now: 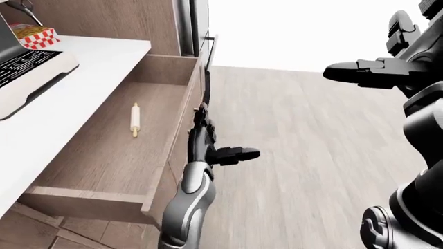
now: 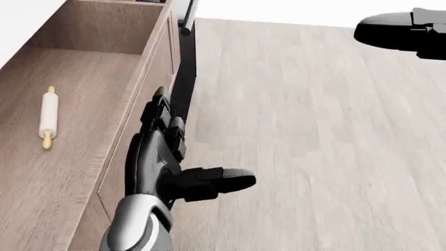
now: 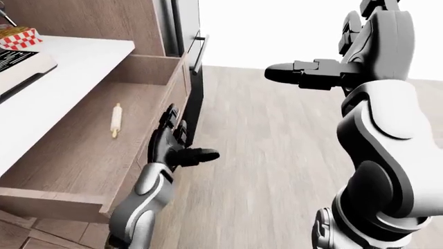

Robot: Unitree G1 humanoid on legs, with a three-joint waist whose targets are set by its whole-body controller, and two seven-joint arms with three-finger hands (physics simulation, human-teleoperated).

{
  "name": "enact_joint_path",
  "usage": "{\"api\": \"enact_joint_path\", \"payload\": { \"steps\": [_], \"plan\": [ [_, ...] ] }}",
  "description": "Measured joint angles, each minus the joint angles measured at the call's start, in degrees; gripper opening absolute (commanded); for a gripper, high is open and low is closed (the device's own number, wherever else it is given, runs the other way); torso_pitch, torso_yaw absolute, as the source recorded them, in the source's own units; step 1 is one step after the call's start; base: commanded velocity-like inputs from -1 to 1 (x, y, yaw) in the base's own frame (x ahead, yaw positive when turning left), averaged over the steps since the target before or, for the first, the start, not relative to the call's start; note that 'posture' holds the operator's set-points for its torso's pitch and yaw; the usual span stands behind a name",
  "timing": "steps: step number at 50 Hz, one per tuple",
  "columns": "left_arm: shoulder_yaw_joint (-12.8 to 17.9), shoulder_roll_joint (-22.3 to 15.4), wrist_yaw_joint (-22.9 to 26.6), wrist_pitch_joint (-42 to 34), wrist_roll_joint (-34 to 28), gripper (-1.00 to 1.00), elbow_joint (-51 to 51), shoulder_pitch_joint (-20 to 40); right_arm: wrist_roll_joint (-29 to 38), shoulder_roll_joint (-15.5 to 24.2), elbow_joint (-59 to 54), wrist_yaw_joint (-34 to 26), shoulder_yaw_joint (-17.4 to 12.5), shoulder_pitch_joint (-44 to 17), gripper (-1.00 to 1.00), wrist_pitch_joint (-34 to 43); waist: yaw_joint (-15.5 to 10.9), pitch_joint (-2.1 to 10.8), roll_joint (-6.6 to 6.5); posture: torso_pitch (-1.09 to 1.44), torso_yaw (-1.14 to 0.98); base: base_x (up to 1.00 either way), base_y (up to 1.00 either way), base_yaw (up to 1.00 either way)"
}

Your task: Close the right drawer.

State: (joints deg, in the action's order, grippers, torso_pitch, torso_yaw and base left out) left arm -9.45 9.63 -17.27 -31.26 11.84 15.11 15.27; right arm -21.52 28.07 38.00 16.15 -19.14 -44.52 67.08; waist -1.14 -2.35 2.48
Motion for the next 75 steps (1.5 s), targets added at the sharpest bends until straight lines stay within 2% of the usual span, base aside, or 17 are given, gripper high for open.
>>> {"api": "enact_joint_path", "payload": {
  "steps": [9,19,26,32,37,41,45,57,65,75],
  "plan": [
    [1.41,-0.99,0.24,4.16,-0.89,1.00,-8.71,-0.51,0.60,-0.47,-0.04,-0.30,0.55,-0.26,1.00,0.21,-0.14,0.15,0.05,0.00,0.00,0.00,0.00,0.00],
    [4.68,-1.64,0.00,6.88,-0.60,1.00,-16.34,0.85,1.10,-0.72,0.07,-0.70,0.63,-0.24,1.00,0.25,-0.07,0.17,0.16,0.00,0.00,0.00,0.00,0.00],
    [7.45,-3.85,-1.53,11.08,-0.94,1.00,-22.04,2.24,1.60,-0.94,-0.28,-1.15,0.83,-0.26,1.00,-0.01,-0.01,0.44,-0.07,0.00,0.00,0.00,0.00,0.00],
    [7.64,-5.43,-0.89,13.90,-1.86,1.00,-27.83,3.12,1.83,-0.96,-0.26,-1.35,0.87,-0.55,1.00,0.00,0.19,0.55,-0.22,0.00,0.00,0.00,0.00,0.00],
    [8.99,-6.72,1.13,14.79,-1.75,1.00,-33.01,4.10,2.19,-1.22,-0.40,-1.42,1.15,-0.55,1.00,-0.30,0.40,0.69,-0.41,0.00,0.00,0.00,0.00,0.00],
    [10.20,-7.13,1.27,12.90,-0.43,1.00,-33.79,5.06,2.47,-1.53,-0.38,-1.40,1.30,-0.62,1.00,-0.19,0.54,0.57,-0.47,0.00,0.00,0.00,0.00,0.00],
    [10.98,-7.41,0.24,14.33,1.10,1.00,-35.24,5.79,2.78,-1.81,-0.61,-1.65,1.93,-0.65,1.00,-0.24,0.85,0.56,-0.48,0.00,0.00,0.00,0.00,0.00],
    [13.51,-10.82,-7.84,17.73,6.37,1.00,-36.61,7.45,4.59,-2.47,-1.70,-2.82,2.35,-1.10,1.00,-0.82,2.15,-0.10,-0.40,0.00,0.00,0.00,0.00,0.00],
    [15.69,-13.10,-9.61,19.11,7.59,1.00,-38.08,8.20,5.43,-2.94,-2.00,-3.23,2.66,-0.97,1.00,-1.22,2.09,-0.10,-0.66,0.00,0.00,0.00,0.00,0.00],
    [17.13,-14.88,-10.46,18.14,9.07,1.00,-35.59,6.81,6.06,-3.50,-1.98,-3.74,3.13,-1.12,1.00,-1.19,1.93,0.13,-0.25,0.00,0.00,0.00,0.00,0.00]
  ]
}}
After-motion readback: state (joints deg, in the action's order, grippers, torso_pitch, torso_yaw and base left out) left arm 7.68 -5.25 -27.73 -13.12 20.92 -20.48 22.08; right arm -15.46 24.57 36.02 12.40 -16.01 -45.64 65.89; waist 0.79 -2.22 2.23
